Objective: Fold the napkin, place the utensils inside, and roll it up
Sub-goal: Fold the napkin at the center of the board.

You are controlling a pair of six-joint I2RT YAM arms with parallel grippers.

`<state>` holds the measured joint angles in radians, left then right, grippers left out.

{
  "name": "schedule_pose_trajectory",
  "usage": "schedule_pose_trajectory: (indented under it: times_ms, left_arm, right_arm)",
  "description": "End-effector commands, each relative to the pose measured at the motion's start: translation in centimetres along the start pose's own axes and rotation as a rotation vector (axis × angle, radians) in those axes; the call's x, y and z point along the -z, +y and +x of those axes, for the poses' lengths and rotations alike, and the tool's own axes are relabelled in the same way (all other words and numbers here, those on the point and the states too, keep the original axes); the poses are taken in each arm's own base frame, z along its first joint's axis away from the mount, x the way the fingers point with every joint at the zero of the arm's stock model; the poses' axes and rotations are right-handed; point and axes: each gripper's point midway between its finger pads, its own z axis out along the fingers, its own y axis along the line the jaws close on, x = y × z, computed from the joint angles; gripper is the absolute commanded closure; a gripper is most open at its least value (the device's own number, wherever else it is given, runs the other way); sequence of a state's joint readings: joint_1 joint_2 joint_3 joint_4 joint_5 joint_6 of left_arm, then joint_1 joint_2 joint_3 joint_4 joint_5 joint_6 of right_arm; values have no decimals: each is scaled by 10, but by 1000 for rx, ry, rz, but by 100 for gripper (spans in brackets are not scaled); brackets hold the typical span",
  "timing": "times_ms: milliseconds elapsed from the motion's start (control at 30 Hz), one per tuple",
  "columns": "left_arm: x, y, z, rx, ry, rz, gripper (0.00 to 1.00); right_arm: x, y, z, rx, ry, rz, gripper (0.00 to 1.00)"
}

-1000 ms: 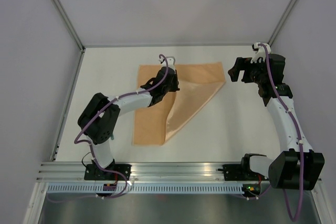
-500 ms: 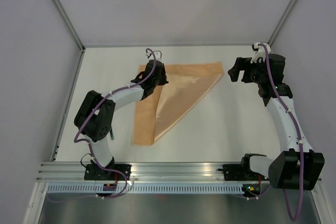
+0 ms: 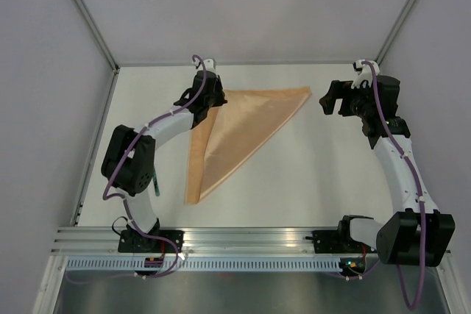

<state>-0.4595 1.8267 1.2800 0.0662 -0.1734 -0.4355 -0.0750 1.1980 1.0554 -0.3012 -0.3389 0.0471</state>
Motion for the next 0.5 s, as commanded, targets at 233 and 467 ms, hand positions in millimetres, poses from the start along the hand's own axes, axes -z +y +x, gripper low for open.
schedule_pose_trajectory:
  times_ms: [233,467]
  left_arm:
    - [-11,11,-19,-42,4,-6,98]
    - [-13,23,-28,-35,-3,-20,98]
  right_arm:
    - [2,2,-9,11,-17,-5,2]
    - [3,2,-8,12,-18,-5,2]
